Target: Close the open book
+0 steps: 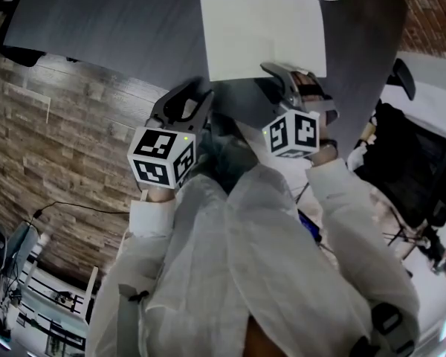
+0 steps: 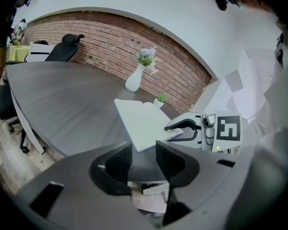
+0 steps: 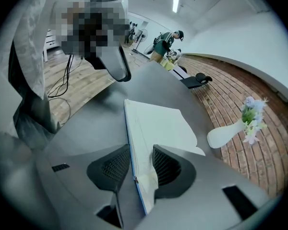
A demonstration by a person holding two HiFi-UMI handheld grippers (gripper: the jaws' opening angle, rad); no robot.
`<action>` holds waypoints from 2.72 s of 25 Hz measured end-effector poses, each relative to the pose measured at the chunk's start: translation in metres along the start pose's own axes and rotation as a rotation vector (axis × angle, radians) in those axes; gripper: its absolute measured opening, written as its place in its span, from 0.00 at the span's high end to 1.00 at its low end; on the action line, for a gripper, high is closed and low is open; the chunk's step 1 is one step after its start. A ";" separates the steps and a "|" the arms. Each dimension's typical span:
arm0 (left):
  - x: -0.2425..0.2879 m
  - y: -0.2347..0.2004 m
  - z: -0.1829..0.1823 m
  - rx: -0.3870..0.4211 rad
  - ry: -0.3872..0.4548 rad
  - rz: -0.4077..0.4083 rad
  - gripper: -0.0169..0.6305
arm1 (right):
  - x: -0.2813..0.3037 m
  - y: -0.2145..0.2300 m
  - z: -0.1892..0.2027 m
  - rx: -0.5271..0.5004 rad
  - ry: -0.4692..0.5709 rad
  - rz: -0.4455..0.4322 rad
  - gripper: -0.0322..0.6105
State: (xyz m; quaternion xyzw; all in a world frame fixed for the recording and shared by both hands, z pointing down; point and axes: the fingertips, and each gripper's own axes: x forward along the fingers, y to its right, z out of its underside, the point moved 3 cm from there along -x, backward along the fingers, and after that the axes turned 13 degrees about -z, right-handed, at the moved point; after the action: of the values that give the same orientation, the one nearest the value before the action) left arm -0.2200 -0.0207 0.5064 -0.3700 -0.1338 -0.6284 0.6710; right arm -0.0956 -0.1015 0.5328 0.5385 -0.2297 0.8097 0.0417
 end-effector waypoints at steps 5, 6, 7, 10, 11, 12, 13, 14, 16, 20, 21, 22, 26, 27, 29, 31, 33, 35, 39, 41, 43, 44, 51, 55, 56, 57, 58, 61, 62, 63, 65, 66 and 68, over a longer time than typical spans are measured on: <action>-0.002 0.003 0.004 0.017 -0.009 0.016 0.76 | -0.001 -0.006 -0.001 0.046 0.031 0.037 0.80; -0.002 0.004 0.005 0.022 -0.011 0.017 0.76 | -0.001 -0.008 0.000 0.065 0.047 0.035 0.83; -0.002 0.005 0.005 0.028 -0.013 0.019 0.76 | -0.001 -0.009 0.001 0.079 0.060 0.037 0.85; -0.001 0.009 0.006 0.038 -0.017 0.025 0.76 | -0.003 -0.010 0.003 0.100 0.079 0.048 0.88; 0.000 0.010 0.005 0.038 -0.017 0.028 0.76 | -0.003 -0.009 0.004 0.111 0.085 0.047 0.88; 0.000 0.011 0.005 0.038 -0.018 0.030 0.76 | -0.005 -0.009 0.004 0.124 0.092 0.045 0.89; 0.000 0.012 0.004 0.037 -0.019 0.032 0.76 | -0.006 -0.009 0.003 0.137 0.100 0.043 0.89; 0.000 0.012 0.004 0.034 -0.021 0.034 0.76 | -0.007 -0.009 0.003 0.151 0.107 0.039 0.89; 0.003 0.012 0.002 0.036 -0.020 0.034 0.76 | -0.008 -0.009 0.002 0.178 0.126 0.031 0.90; 0.013 0.010 -0.008 0.061 -0.023 0.024 0.76 | -0.009 -0.006 0.002 0.251 0.183 0.019 0.90; 0.015 0.010 -0.011 0.058 -0.024 0.021 0.76 | -0.009 -0.006 0.003 0.262 0.192 0.018 0.90; 0.017 0.010 -0.013 0.054 -0.025 0.018 0.76 | -0.009 -0.006 0.003 0.270 0.201 0.016 0.90; 0.025 0.009 -0.019 0.017 -0.038 0.026 0.76 | -0.010 -0.006 0.003 0.294 0.235 0.007 0.90; 0.027 0.009 -0.020 0.004 -0.042 0.030 0.76 | -0.009 -0.005 0.003 0.297 0.246 0.007 0.90; 0.030 0.007 -0.021 -0.015 -0.048 0.026 0.76 | -0.010 -0.003 0.003 0.305 0.268 0.011 0.91; 0.030 0.005 -0.021 -0.026 -0.053 0.017 0.76 | -0.012 -0.001 0.002 0.317 0.284 0.016 0.91; 0.030 0.004 -0.021 -0.042 -0.058 0.017 0.76 | -0.015 0.001 0.001 0.337 0.301 0.022 0.91; 0.031 0.005 -0.020 -0.072 -0.062 0.029 0.76 | -0.017 0.003 0.000 0.356 0.322 0.030 0.91; 0.033 0.006 -0.022 -0.119 -0.072 0.044 0.76 | -0.021 0.006 -0.001 0.374 0.352 0.047 0.91; 0.035 0.008 -0.021 -0.133 -0.083 0.043 0.75 | -0.025 0.006 -0.001 0.392 0.355 0.052 0.91; 0.036 0.008 -0.019 -0.161 -0.096 0.050 0.75 | -0.027 0.006 0.000 0.401 0.361 0.062 0.91; 0.037 0.009 -0.018 -0.184 -0.102 0.059 0.74 | -0.027 0.006 0.000 0.401 0.365 0.069 0.91; 0.038 0.012 -0.015 -0.366 -0.125 0.133 0.73 | -0.029 0.007 -0.001 0.414 0.388 0.082 0.91; 0.041 0.014 -0.015 -0.390 -0.138 0.155 0.73 | -0.032 0.008 -0.002 0.424 0.397 0.089 0.92; 0.042 0.015 -0.015 -0.392 -0.141 0.159 0.73 | -0.033 0.009 -0.003 0.423 0.392 0.088 0.92; 0.043 0.016 -0.015 -0.396 -0.141 0.163 0.73 | -0.036 0.010 -0.004 0.414 0.382 0.083 0.92; 0.044 0.017 -0.015 -0.402 -0.141 0.169 0.73 | -0.039 0.012 -0.005 0.401 0.370 0.076 0.92; 0.047 0.020 -0.018 -0.419 -0.134 0.183 0.73 | -0.041 0.014 -0.006 0.391 0.352 0.068 0.92; 0.047 0.019 -0.020 -0.423 -0.131 0.179 0.73 | -0.040 0.014 -0.005 0.395 0.352 0.068 0.92; 0.046 0.019 -0.021 -0.425 -0.128 0.174 0.73 | -0.038 0.014 -0.005 0.403 0.355 0.067 0.92; 0.046 0.017 -0.021 -0.431 -0.126 0.172 0.73 | -0.033 0.010 -0.001 0.430 0.368 0.064 0.92; 0.046 0.017 -0.021 -0.434 -0.128 0.175 0.73 | -0.029 0.008 0.001 0.436 0.370 0.061 0.92; 0.045 0.016 -0.022 -0.440 -0.130 0.181 0.73 | -0.025 0.007 0.002 0.429 0.364 0.048 0.92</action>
State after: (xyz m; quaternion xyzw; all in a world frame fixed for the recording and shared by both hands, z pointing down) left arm -0.2034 -0.0700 0.5150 -0.5575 -0.0028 -0.5548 0.6176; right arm -0.0852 -0.1040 0.5091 0.3749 -0.0543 0.9240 -0.0520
